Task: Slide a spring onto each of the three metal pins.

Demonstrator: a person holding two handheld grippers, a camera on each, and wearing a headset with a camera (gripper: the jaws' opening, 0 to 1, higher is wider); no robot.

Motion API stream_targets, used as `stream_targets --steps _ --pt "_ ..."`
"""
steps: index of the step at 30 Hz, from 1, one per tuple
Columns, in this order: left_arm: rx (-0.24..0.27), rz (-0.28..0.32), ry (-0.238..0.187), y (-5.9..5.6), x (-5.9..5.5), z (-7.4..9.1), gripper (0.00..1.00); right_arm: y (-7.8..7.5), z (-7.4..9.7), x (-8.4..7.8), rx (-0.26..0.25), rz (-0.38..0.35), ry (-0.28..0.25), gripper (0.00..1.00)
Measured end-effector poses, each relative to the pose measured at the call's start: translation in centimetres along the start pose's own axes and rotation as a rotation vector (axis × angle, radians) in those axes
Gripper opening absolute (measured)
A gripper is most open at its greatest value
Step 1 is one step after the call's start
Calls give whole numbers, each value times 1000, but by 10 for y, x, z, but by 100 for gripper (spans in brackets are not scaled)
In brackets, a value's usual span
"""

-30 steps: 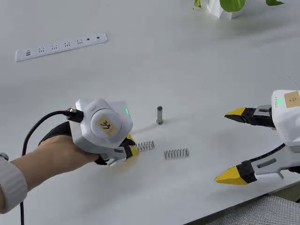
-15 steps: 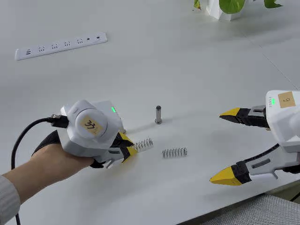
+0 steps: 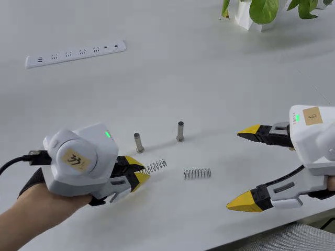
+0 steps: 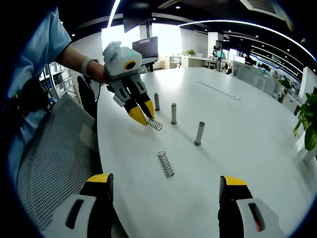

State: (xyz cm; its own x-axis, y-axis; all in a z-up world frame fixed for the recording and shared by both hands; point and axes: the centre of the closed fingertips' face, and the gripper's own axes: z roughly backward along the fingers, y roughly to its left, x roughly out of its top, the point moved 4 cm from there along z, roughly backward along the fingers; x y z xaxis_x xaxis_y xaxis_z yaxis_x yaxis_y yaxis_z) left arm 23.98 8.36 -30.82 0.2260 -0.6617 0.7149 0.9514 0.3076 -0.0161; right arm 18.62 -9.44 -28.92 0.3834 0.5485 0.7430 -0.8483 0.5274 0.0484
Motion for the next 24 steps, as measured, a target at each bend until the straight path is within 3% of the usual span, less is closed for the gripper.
stream_targets --steps 7,14,20,24 --pt "0 5 -37 -8 -1 15 7 10 -10 17 43 25 -34 86" --pt "4 1 -70 -20 -5 27 7 16 -15 29 97 61 -37 82" --pt "5 -8 -93 -23 -6 36 7 21 -20 41 122 95 -35 79" --pt "-25 -22 -115 -30 -3 41 7 26 -25 53 144 117 -49 77"
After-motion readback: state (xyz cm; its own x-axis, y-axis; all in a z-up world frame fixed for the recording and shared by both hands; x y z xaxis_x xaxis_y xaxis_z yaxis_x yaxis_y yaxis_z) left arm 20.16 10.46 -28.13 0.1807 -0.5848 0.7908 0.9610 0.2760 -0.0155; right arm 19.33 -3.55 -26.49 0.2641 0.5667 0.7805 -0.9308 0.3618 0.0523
